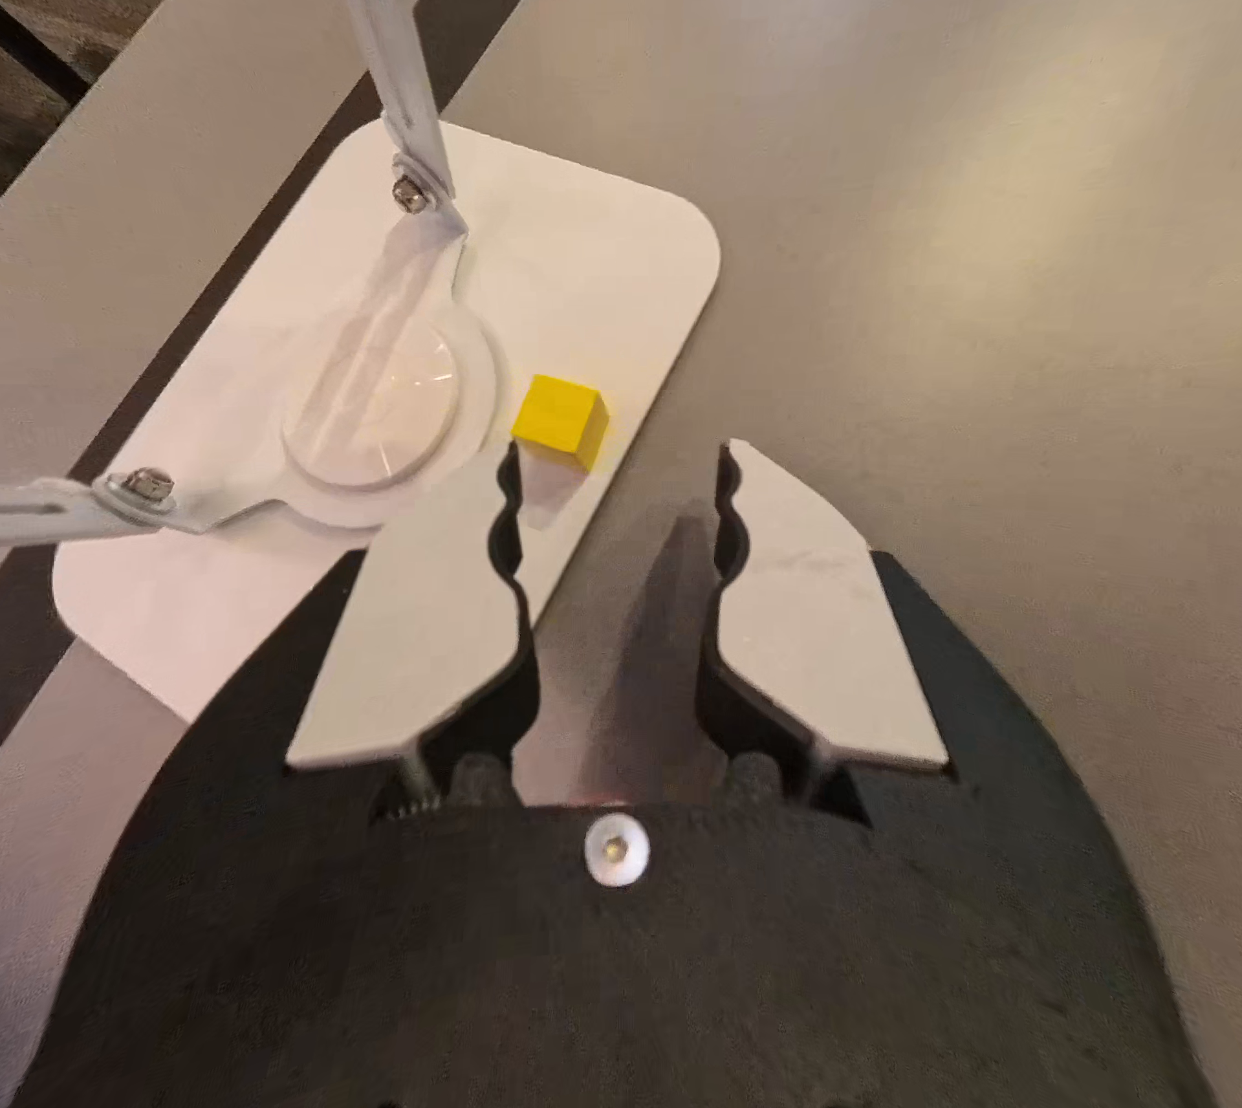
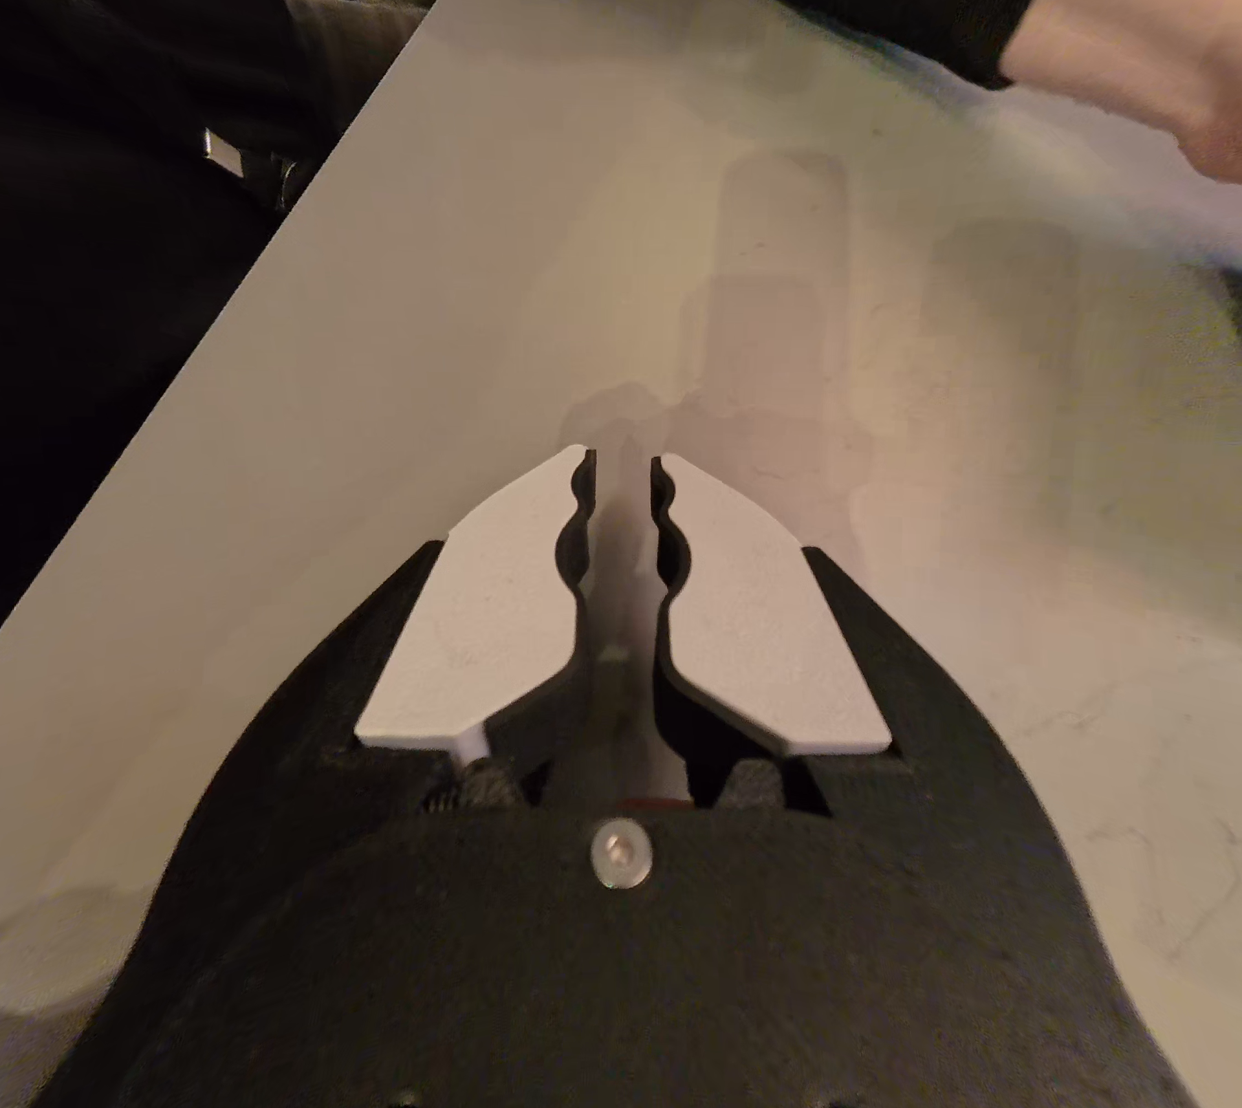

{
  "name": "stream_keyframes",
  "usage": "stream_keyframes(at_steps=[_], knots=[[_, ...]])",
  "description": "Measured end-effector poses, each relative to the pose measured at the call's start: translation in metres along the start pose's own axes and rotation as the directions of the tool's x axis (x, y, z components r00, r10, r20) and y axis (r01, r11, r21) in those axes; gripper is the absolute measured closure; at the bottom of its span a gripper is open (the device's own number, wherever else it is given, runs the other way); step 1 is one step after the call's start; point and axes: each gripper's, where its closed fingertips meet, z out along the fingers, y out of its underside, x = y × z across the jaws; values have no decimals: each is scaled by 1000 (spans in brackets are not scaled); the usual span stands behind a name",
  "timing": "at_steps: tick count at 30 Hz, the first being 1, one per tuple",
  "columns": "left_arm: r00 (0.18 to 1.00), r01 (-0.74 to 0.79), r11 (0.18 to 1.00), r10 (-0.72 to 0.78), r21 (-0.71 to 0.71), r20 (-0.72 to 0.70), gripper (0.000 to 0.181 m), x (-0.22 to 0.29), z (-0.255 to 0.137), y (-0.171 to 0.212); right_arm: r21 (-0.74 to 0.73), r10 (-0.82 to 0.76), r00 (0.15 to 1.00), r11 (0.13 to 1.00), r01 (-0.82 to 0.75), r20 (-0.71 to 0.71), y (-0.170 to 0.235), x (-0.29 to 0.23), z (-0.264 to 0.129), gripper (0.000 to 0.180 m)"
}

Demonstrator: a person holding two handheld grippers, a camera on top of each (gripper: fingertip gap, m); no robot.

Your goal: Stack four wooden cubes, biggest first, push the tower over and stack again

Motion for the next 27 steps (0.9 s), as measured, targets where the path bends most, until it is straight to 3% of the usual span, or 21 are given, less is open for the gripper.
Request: stream_keyframes(at_steps=[4, 7, 11, 14, 16, 20, 22, 25, 27], knots=[[999, 32, 999, -32, -30, -3, 122, -17, 17, -3, -9, -7, 1000, 1000, 7, 3, -1, -2, 1, 164], [991, 47, 998, -53, -52, -125, 158, -6, 25, -3, -5, -9, 1000, 1000, 9, 6, -1, -3, 0, 164], [995, -6, 1000, 3, -28, -98, 158, 3, 18, -6, 1, -7, 1000, 1000, 7, 7, -2, -3, -1, 164], [994, 14, 999, -10, 41, -104, 158, 19, -29, -9, 8, -4, 1000, 1000, 4, 7, -2, -3, -2, 164], [1000, -7, 998, 6, 67, 16, 158, 6, -81, -1, 5, -5, 1000, 1000, 5, 6, -2, -4, -1, 164], [929, 62, 995, -85, 74, 360, 158, -85, -206, 38, -1, 0, 1000, 1000, 0, 10, -2, -3, 0, 165], [871, 147, 984, -179, 104, 458, 158, -138, -252, 61, 3, 8, 1000, 1000, -8, 11, -2, -2, -1, 165], [831, 348, 937, -328, 39, 450, 158, -191, -264, 118, 0, 12, 1000, 1000, -12, 5, -2, 0, 0, 165], [811, 373, 923, -373, 93, 451, 158, -212, -261, 135, -3, 15, 1000, 1000, -15, -1, -1, 1, 1, 165]])
